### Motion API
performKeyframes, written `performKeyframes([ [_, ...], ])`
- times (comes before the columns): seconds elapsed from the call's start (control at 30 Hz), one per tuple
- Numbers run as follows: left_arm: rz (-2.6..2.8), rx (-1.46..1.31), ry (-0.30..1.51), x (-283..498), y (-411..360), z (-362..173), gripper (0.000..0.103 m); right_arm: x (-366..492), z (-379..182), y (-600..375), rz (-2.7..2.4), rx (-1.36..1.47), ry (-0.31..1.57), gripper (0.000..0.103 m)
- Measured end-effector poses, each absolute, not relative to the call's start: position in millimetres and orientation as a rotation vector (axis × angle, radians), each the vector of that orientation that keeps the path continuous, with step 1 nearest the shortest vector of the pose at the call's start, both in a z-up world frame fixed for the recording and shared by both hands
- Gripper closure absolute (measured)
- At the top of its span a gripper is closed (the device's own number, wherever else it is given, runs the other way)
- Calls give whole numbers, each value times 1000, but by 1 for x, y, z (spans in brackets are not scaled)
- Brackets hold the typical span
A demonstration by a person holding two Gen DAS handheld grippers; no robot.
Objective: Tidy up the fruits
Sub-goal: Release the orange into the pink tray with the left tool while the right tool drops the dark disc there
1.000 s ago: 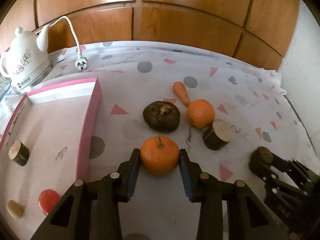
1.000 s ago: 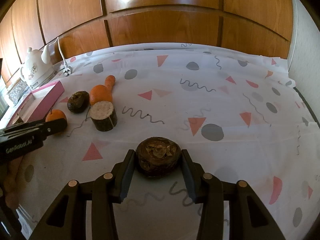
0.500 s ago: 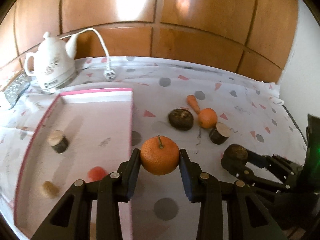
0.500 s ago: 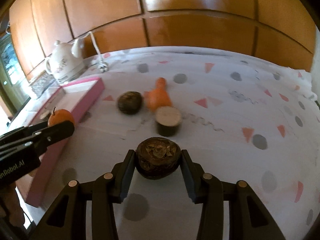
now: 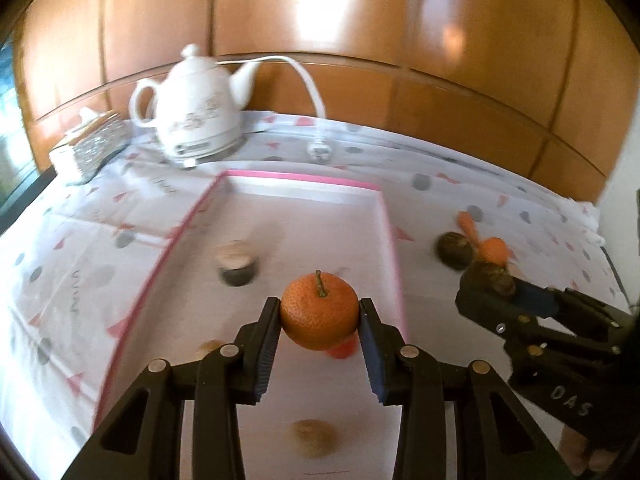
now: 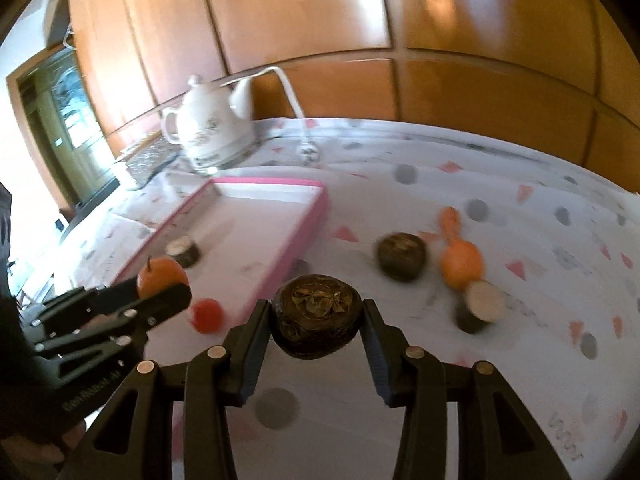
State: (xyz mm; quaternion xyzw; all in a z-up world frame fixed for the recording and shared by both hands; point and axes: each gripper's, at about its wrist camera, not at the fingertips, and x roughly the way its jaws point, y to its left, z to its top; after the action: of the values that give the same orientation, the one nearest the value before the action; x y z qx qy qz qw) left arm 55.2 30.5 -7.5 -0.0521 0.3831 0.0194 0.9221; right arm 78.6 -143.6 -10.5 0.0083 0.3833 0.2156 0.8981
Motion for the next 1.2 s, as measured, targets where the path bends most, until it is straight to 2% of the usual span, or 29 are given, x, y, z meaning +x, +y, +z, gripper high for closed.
performKeyframes([
  [0.27,158,-180,790,48,76,-12,62,91,-3,-92,529,-6,800,58],
  [0.33,175,-188,778,45,83,-11,56,92,-2,-82,546,-12,802,57],
  [0.4,208,-177,766,42,87,-8,39,94,-2,-70,558,-28,803,57],
  [0.47,247,-167,744,38,90,-4,38,92,-2,-63,565,-41,797,56],
  [0.6,266,-189,736,34,100,-1,34,85,-1,-59,550,-54,781,38],
  [0.7,271,-191,733,30,100,0,27,79,1,-65,515,-65,760,32],
  [1.2,178,-113,690,22,60,13,23,53,8,-117,369,-24,666,31],
])
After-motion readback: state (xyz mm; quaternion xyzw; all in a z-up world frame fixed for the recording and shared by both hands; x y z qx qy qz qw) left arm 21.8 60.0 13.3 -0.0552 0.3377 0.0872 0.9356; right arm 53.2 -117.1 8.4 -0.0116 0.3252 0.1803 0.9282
